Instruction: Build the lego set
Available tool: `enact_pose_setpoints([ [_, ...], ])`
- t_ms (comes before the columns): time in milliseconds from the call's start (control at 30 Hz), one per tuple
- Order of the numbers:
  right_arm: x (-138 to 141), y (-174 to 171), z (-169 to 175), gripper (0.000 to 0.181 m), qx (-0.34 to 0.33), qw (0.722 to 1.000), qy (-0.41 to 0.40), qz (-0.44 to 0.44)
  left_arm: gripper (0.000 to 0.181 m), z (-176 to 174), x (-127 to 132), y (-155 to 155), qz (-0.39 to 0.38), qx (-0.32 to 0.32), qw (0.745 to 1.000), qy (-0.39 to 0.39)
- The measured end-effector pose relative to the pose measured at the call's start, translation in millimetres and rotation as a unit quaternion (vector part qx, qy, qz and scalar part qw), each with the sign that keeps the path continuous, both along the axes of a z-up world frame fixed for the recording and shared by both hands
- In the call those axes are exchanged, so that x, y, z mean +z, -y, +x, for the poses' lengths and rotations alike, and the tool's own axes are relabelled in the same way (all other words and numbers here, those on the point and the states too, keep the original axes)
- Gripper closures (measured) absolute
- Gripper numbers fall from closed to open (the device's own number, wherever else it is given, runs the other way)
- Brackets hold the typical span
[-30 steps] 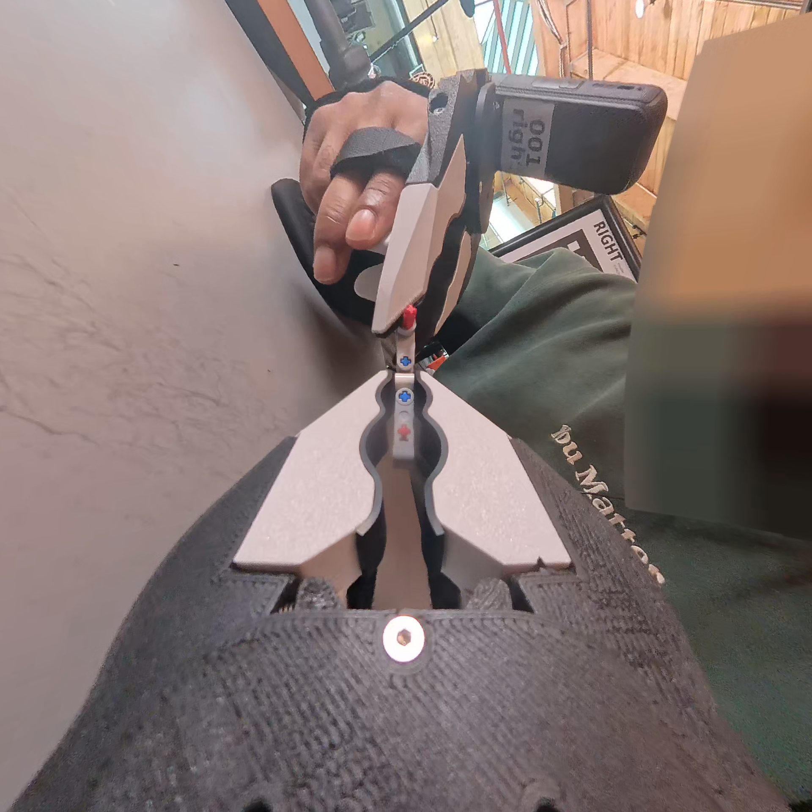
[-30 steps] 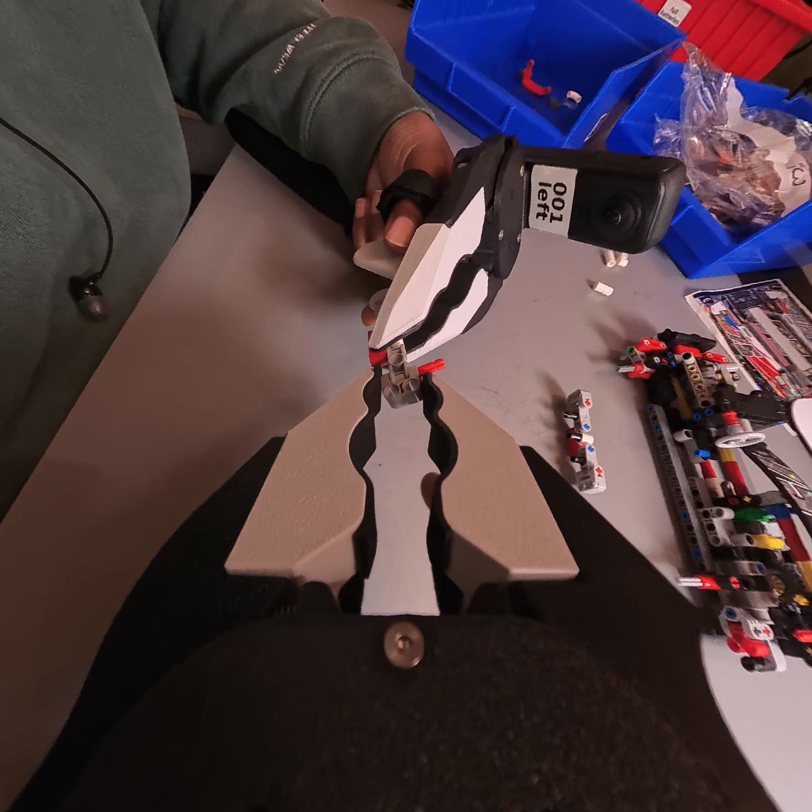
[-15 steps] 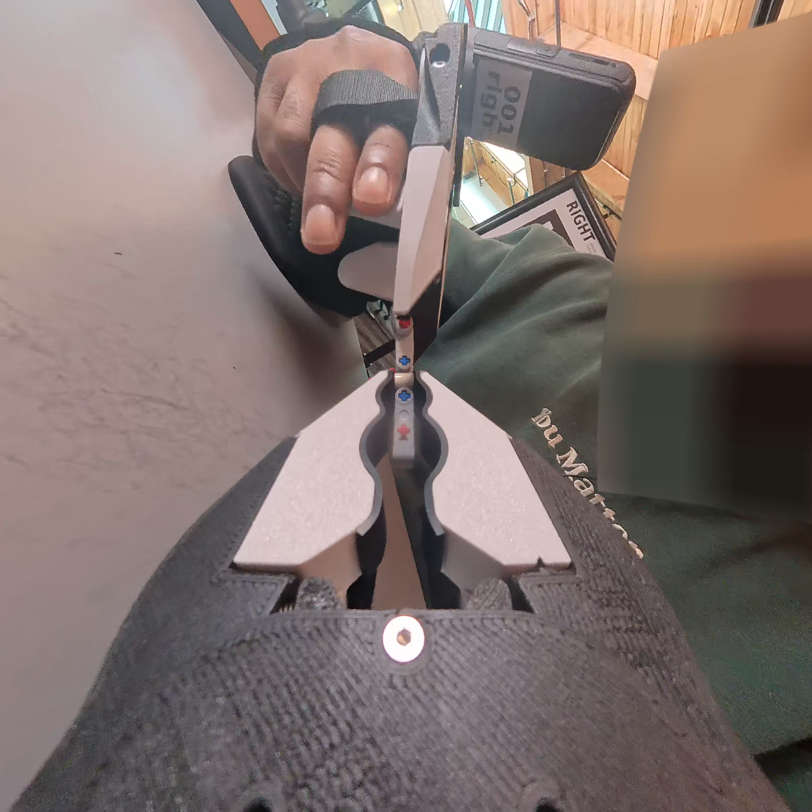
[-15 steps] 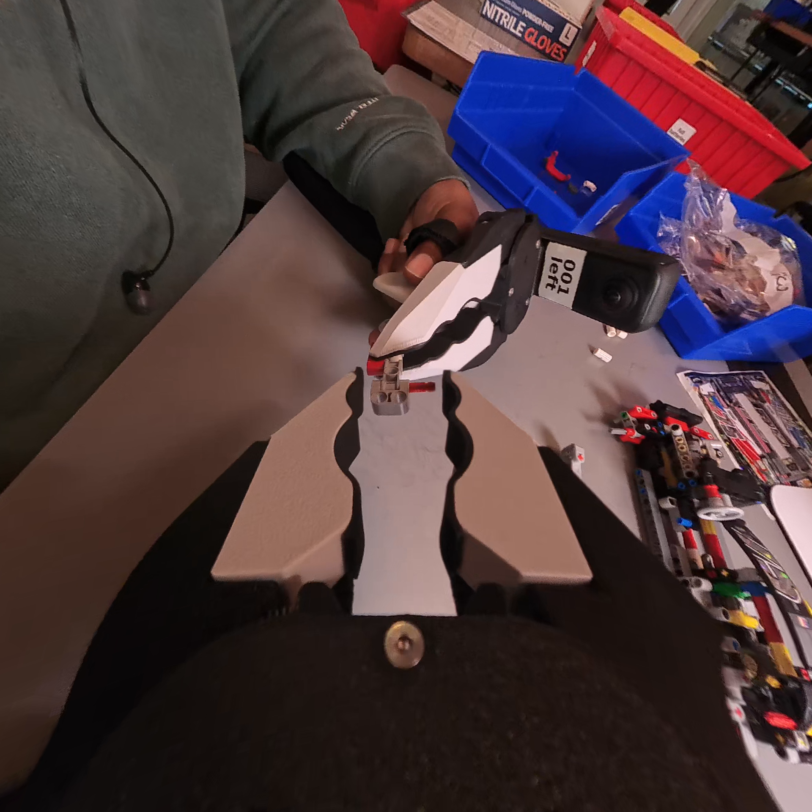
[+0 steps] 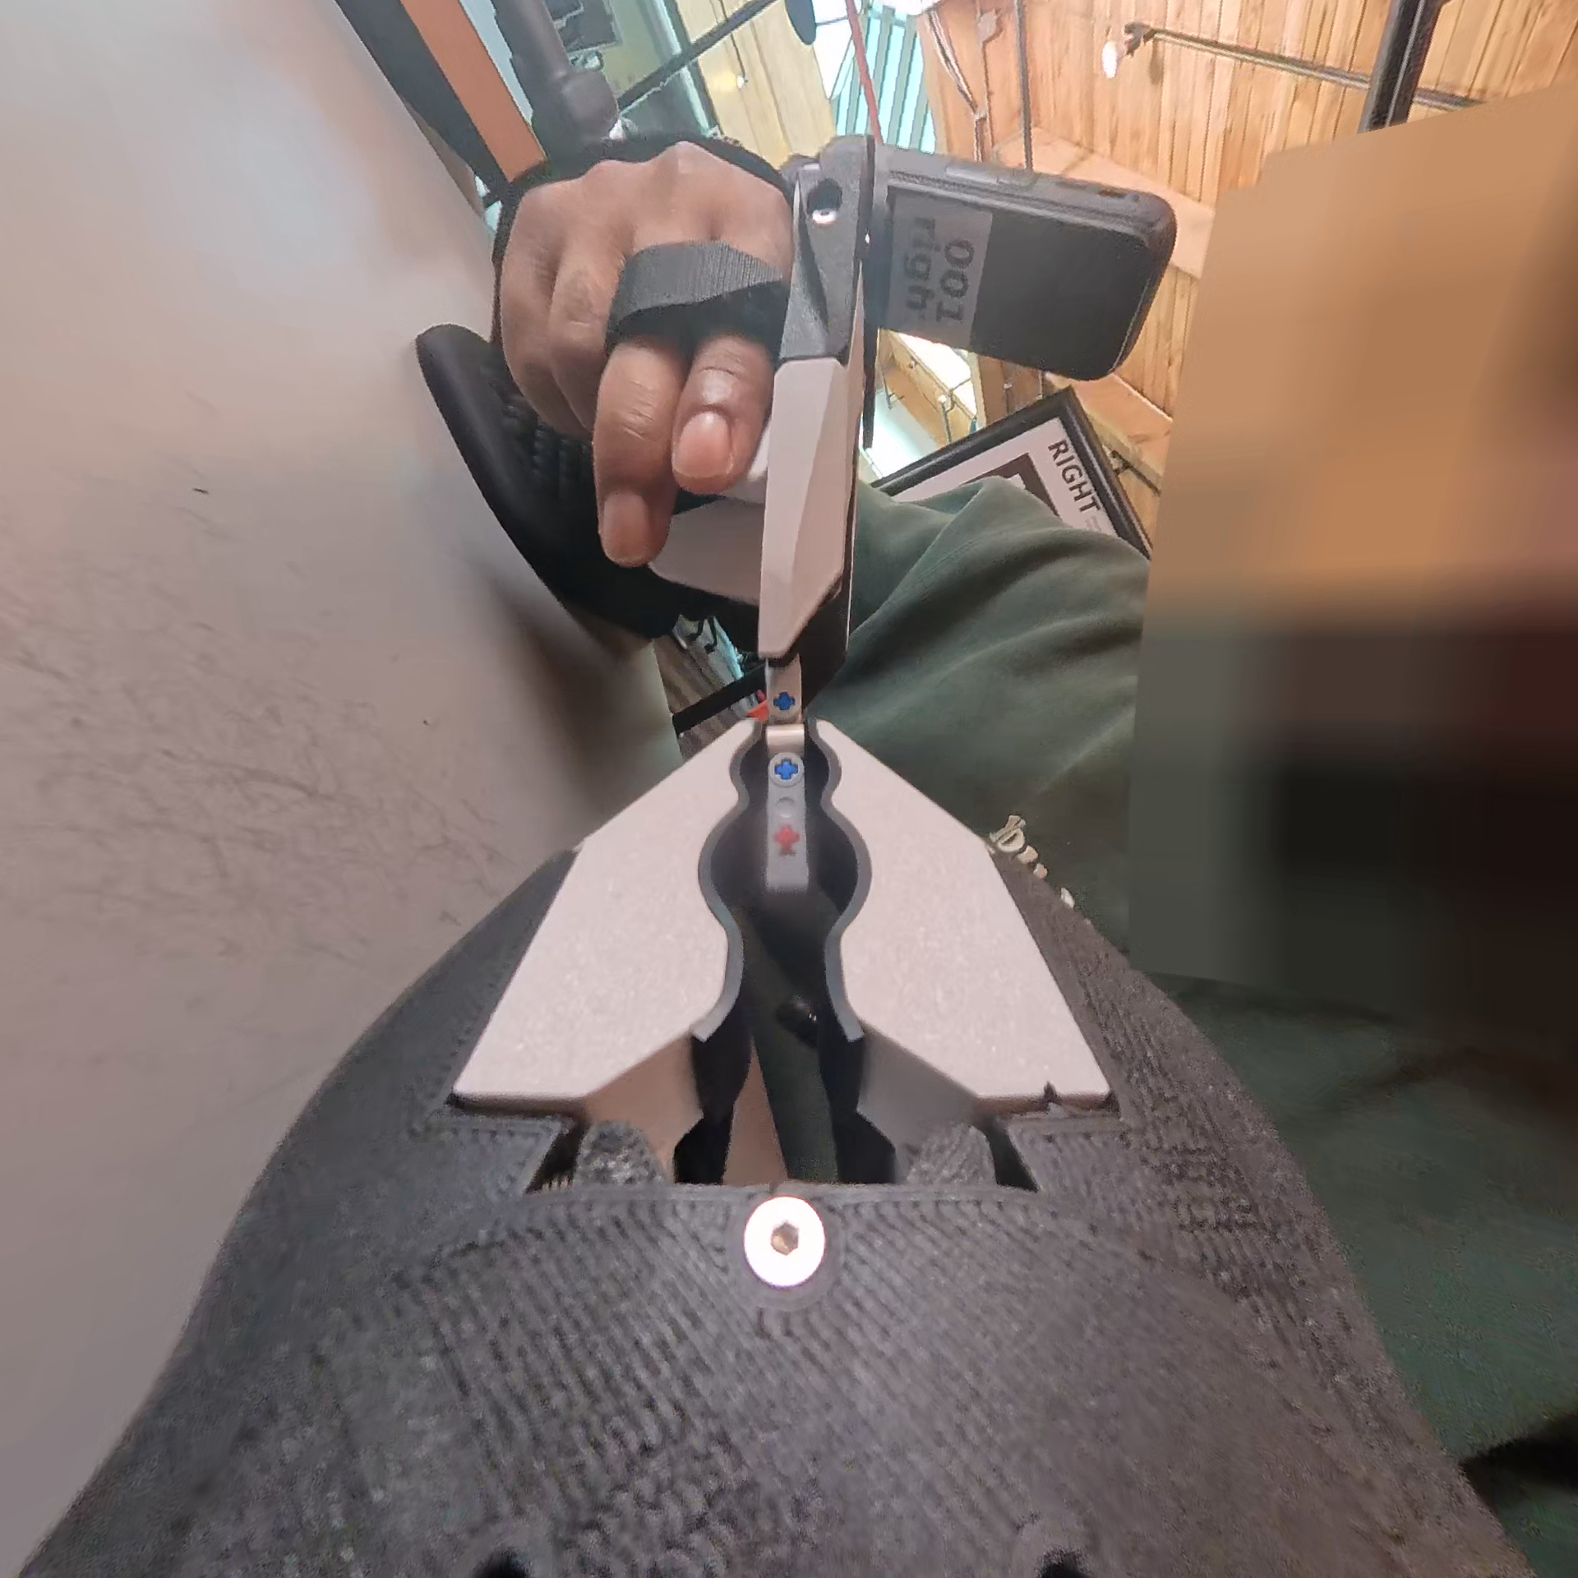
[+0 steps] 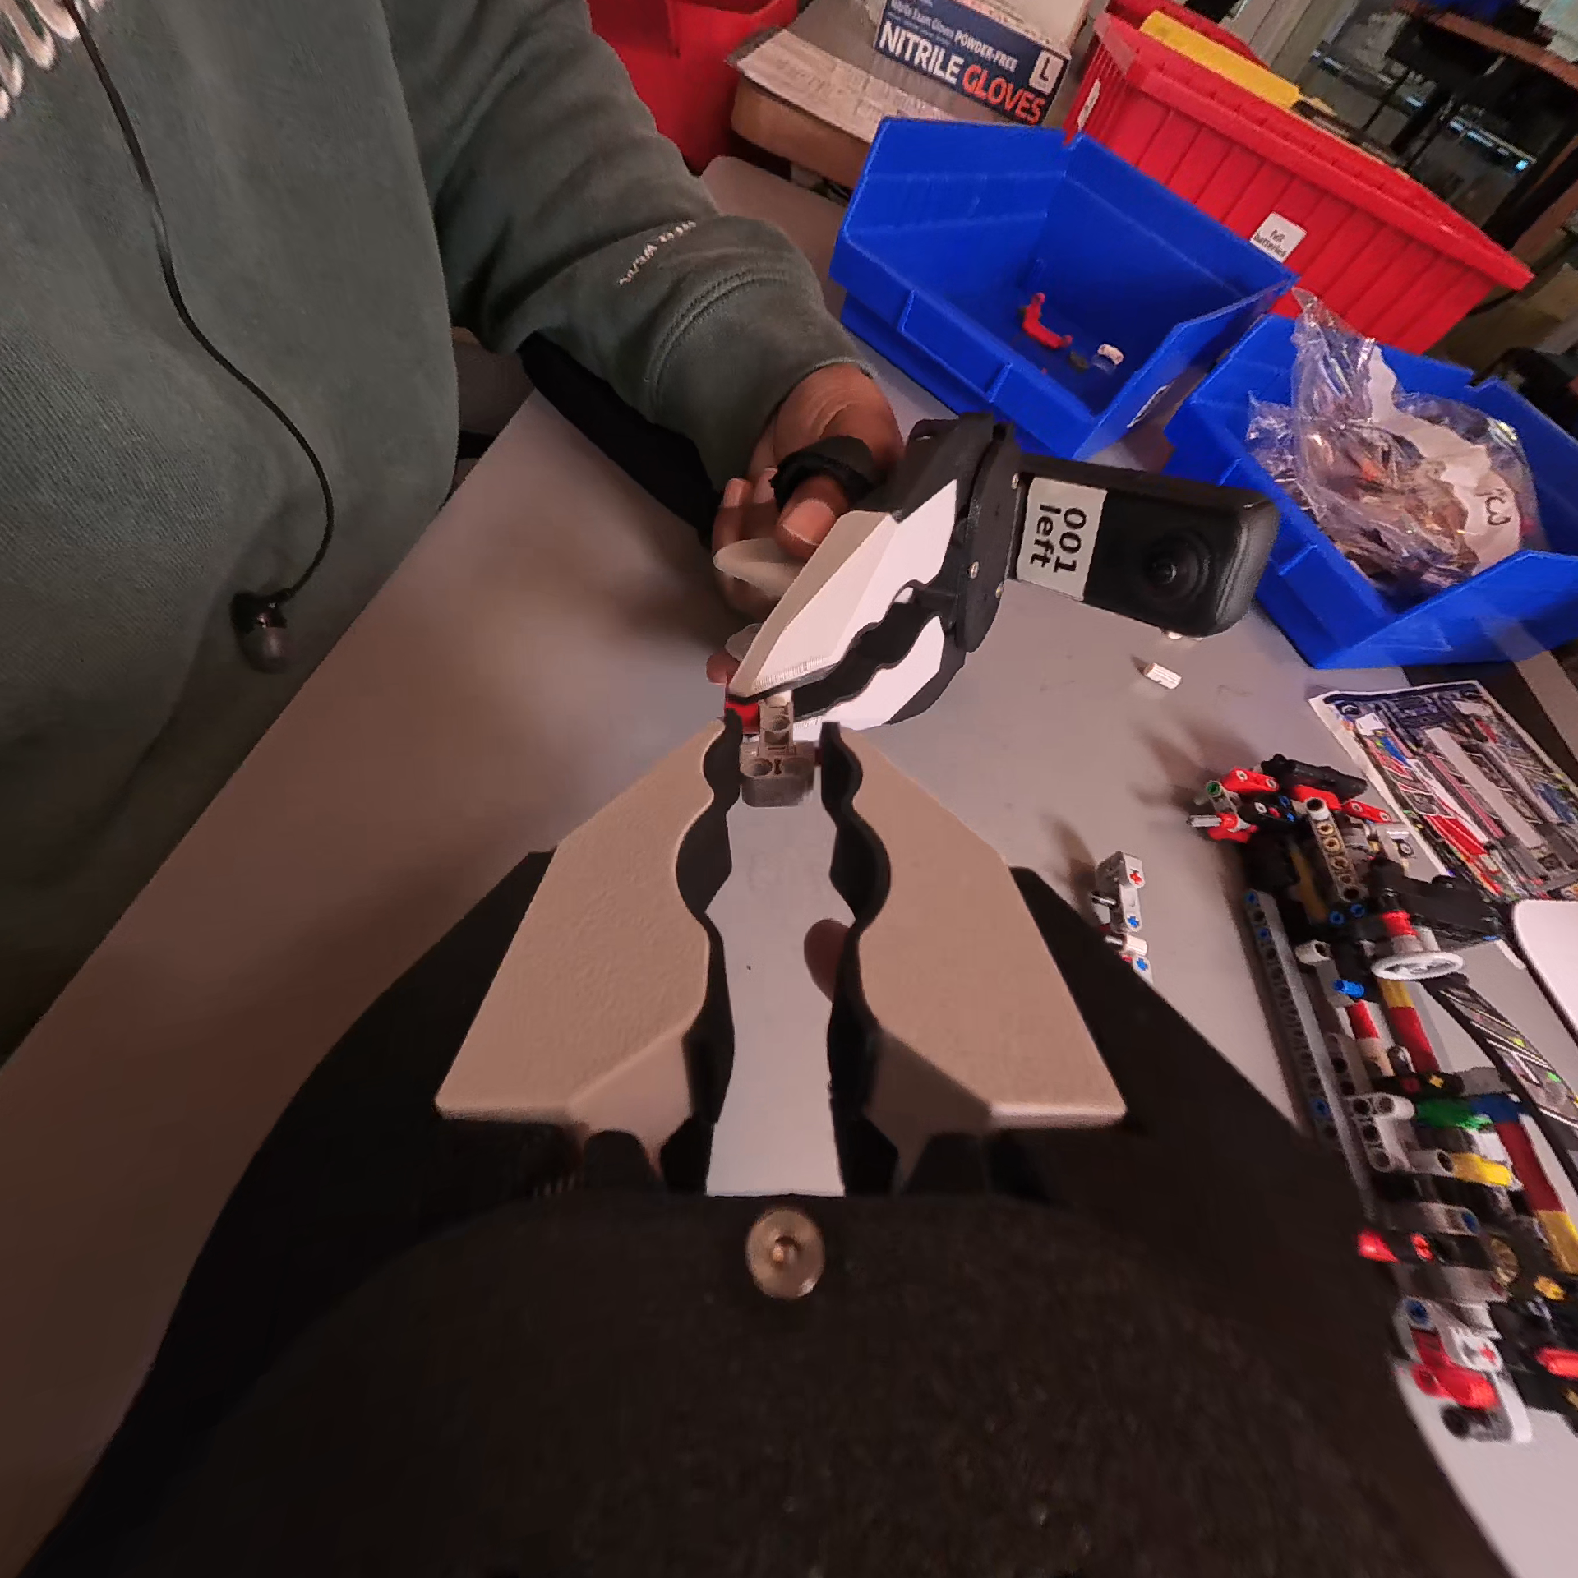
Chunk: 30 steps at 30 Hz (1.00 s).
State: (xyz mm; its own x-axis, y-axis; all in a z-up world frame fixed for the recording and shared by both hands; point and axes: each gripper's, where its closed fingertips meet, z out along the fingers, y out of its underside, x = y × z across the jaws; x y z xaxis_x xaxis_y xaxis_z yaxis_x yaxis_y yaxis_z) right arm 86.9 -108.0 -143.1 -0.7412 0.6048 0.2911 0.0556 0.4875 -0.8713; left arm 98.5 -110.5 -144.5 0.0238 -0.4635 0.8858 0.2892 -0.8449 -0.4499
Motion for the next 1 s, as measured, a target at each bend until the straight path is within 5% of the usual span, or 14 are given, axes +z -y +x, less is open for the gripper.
enact_pose_setpoints([
  [633, 8, -4, -5, 0.165, -0.011, 0.999, -0.019, -0.049, 0.176, -6, 6, -5, 0.015, 0.034, 0.999, 0.007],
  [800, 6, -4, 0, 0.142, -0.004, 0.999, -0.022, -0.032, 0.176, -4, 4, -1, 0.034, 0.031, 0.999, -0.023],
  [1000, 3, 1, 1, 0.166, -0.001, 0.999, -0.037, -0.002, 0.176, -3, 2, -1, 0.031, 0.027, 0.999, -0.027],
])
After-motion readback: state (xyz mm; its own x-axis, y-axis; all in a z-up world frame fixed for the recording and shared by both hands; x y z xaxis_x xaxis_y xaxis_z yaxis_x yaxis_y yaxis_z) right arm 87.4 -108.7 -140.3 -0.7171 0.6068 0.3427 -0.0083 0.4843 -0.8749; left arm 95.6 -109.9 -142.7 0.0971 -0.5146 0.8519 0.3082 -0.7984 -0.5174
